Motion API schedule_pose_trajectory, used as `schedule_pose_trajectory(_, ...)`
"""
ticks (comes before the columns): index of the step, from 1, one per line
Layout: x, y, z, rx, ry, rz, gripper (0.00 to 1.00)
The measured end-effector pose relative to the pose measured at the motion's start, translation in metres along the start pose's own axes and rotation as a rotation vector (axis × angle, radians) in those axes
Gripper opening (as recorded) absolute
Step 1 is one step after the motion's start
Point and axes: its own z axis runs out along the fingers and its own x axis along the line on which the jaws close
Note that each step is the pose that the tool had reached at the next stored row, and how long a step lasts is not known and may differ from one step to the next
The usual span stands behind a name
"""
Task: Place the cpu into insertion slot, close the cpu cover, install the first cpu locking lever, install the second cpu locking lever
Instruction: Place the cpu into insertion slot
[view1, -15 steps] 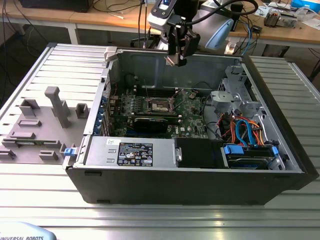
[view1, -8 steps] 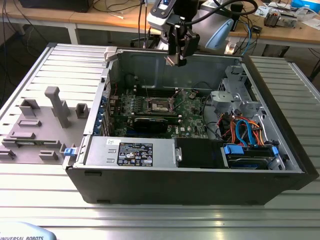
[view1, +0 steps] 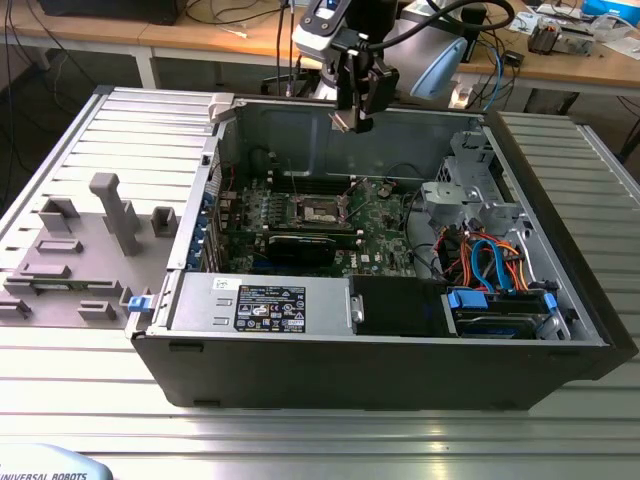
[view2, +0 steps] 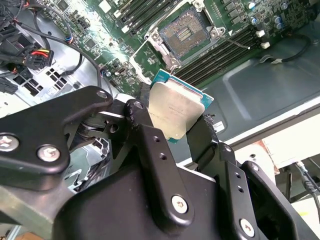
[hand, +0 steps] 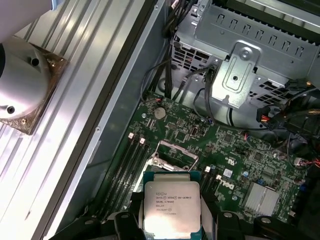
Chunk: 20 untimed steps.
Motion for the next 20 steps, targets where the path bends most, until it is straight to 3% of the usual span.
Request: schedule_pose_trajectory(20,0.0000,0.0000,0.0000,-0.0006,-0.0029,0.033,0.54)
